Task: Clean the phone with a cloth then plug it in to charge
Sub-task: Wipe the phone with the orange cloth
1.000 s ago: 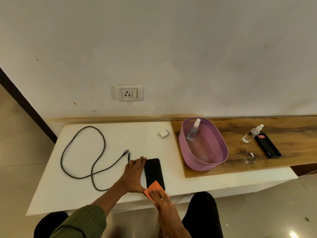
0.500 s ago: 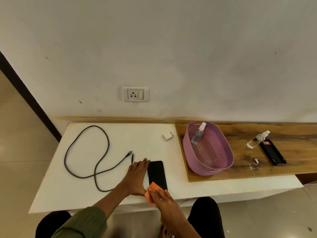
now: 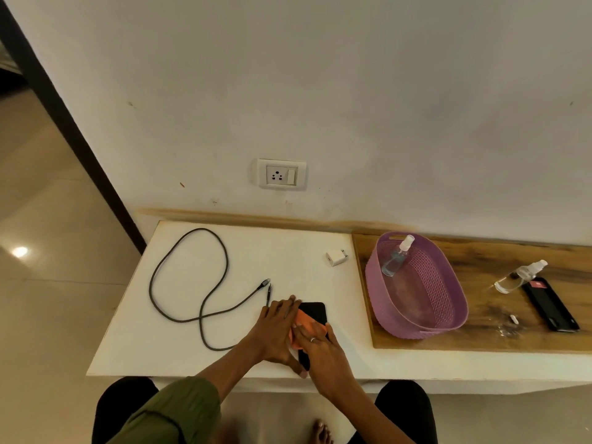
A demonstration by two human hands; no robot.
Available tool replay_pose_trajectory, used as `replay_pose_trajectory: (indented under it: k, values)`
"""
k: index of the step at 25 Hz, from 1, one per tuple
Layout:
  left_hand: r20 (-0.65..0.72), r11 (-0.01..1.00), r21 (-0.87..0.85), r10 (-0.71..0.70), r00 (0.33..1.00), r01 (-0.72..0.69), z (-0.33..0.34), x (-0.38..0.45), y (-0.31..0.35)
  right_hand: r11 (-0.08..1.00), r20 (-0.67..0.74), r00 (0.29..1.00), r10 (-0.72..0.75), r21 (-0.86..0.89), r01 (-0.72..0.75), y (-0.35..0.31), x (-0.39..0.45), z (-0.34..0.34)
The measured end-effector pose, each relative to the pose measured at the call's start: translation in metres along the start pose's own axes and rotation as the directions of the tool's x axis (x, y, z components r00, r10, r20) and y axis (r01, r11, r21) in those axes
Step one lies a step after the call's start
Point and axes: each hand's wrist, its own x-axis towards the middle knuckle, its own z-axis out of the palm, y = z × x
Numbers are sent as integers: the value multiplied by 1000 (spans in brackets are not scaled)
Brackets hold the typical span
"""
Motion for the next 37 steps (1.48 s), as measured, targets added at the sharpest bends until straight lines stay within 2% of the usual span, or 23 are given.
replay_pose_trajectory:
  k: [5, 11, 13, 17, 22, 27, 30, 33, 35, 37]
  values:
    - [-20, 1000, -12, -6, 1000, 6, 1, 1, -2, 999, 82, 996, 36, -39, -33, 6, 9, -2]
    - [-13, 999, -33, -39, 999, 38, 1, 3, -1, 994, -10, 994, 112, -18, -112, -1, 9, -1]
    - [-17, 998, -41, -39, 999, 38, 2, 3, 0, 992, 11, 992, 130, -2, -130, -4, 10, -1]
    - [-23, 998, -32, -46, 999, 45, 5, 5, 0, 988, -41, 987, 155, -2, -156, -6, 16, -6]
    - [-30, 998, -20, -53, 998, 52, 4, 5, -1, 967, 47, 966, 253, -27, -252, -14, 19, -7]
    - [-26, 998, 19, -63, 998, 63, 0, 6, 2, 967, 164, 953, 254, -40, -250, -2, 22, -14]
    - [-26, 998, 43, -50, 998, 51, 0, 8, 2, 951, 169, 941, 292, 54, -304, 12, 25, -5]
    - [-14, 997, 56, -61, 998, 62, 0, 10, 3, 938, 152, 956, 251, 207, -279, 13, 26, -4]
    - [3, 995, 76, -68, 998, 68, -2, 12, 5, 857, 194, 923, 332, 347, -381, 12, 24, -7]
    - [9, 994, 83, -76, 997, 75, -4, 13, 6, 836, 214, 909, 358, 360, -414, 14, 22, -9]
